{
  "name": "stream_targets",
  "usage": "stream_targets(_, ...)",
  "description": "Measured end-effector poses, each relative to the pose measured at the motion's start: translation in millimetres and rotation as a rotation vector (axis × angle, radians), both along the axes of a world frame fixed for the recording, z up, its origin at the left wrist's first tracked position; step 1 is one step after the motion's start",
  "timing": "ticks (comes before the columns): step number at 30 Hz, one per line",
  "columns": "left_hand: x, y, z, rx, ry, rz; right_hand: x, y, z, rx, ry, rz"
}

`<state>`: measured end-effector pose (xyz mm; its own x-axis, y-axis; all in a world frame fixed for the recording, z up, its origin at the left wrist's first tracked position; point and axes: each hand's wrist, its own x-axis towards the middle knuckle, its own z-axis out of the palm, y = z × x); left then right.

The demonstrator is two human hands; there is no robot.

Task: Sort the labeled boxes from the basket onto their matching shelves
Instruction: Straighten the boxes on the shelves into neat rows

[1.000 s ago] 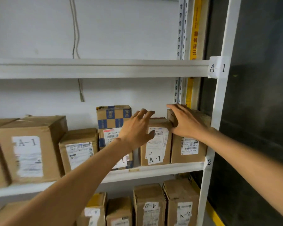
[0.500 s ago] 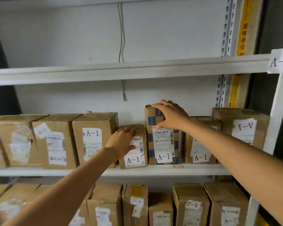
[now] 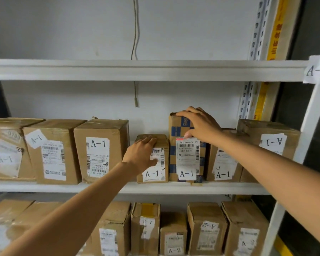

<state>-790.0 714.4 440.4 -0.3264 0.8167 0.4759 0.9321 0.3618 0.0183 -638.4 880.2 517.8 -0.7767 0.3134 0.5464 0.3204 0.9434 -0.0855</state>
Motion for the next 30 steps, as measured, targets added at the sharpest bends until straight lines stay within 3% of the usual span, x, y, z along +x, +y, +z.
stream_targets(7, 6, -1, -3, -0.035, 0.006, 0.027, 1, -2, 4, -0.010, -0.035, -0.009)
stream_targets(10, 12, -13, 3, 0.040, -0.020, 0.000, 0, -16, 9, 0.084, 0.048, 0.014)
stream_targets(13, 5, -40, 19, 0.116, 0.058, -0.023, -13, -48, 11, 0.153, 0.185, 0.184)
stream_targets(19, -37, -125, 56, 0.355, 0.122, 0.105, -69, -118, 1, 0.050, 0.141, 0.333)
stream_targets(24, -104, -179, 70, 0.103, 0.120, 0.274, -114, -160, -8, 0.040, 0.022, 0.295)
stream_targets(27, -148, -197, 74, -0.069, 0.059, 0.336, -144, -171, -7, -0.074, -0.075, 0.267)
stream_targets(30, -173, -205, 67, -0.071, 0.029, 0.275, -166, -171, -9, -0.197, -0.176, 0.227)
